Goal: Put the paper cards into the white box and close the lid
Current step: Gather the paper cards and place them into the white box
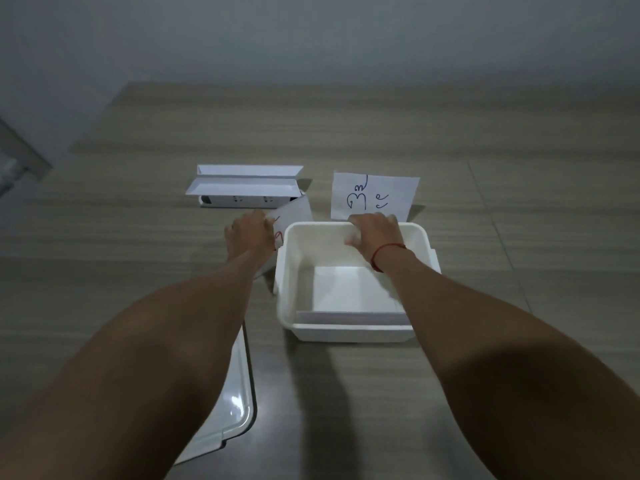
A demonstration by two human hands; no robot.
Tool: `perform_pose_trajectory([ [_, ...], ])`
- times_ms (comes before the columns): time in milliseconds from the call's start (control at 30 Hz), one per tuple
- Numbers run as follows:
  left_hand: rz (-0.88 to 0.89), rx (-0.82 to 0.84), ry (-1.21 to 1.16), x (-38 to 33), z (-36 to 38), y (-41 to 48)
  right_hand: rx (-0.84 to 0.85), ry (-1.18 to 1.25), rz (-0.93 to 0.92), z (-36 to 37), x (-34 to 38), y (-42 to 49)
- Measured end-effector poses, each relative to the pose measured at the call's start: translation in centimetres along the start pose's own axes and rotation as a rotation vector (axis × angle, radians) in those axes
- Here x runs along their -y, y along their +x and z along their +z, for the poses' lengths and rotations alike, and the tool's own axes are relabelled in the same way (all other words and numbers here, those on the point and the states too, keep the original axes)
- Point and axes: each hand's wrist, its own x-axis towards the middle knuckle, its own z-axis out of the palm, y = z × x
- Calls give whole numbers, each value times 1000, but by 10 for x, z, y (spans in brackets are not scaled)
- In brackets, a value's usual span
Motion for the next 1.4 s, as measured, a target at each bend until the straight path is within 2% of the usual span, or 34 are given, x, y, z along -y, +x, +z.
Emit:
perform_pose_trajectory([
  [200, 17, -58, 39, 2, -11, -6, 1, 57, 87, -1, -1, -13],
  [367, 63, -254, 84, -7, -59, -6, 26, 140, 284, -23, -25, -42],
  [500, 115, -378, 39, -23, -97, -18, 135, 274, 420, -39, -38, -69],
  [633, 244, -415, -64, -48, -111, -39, 248, 386, 482, -36, -43, -94],
  [800, 427, -316, -99, -74, -91, -75, 197, 413, 520, -34, -46, -109],
  [1000, 581, -47, -45, -68, -40, -122, 142, 423, 549, -32, -45, -115],
  [1100, 593, 124, 56, -56, -19, -140, 120, 425, 571, -30, -45, -115],
  [1200, 524, 267, 36, -52, -18, -149, 104, 414, 571, -28, -43, -116],
  [1267, 460, 246, 0, -48, -23, -148, 103, 405, 559, -26, -39, -117],
  [1400, 254, -4, -58, -34, -34, -133, 105, 412, 543, -27, -33, -114],
])
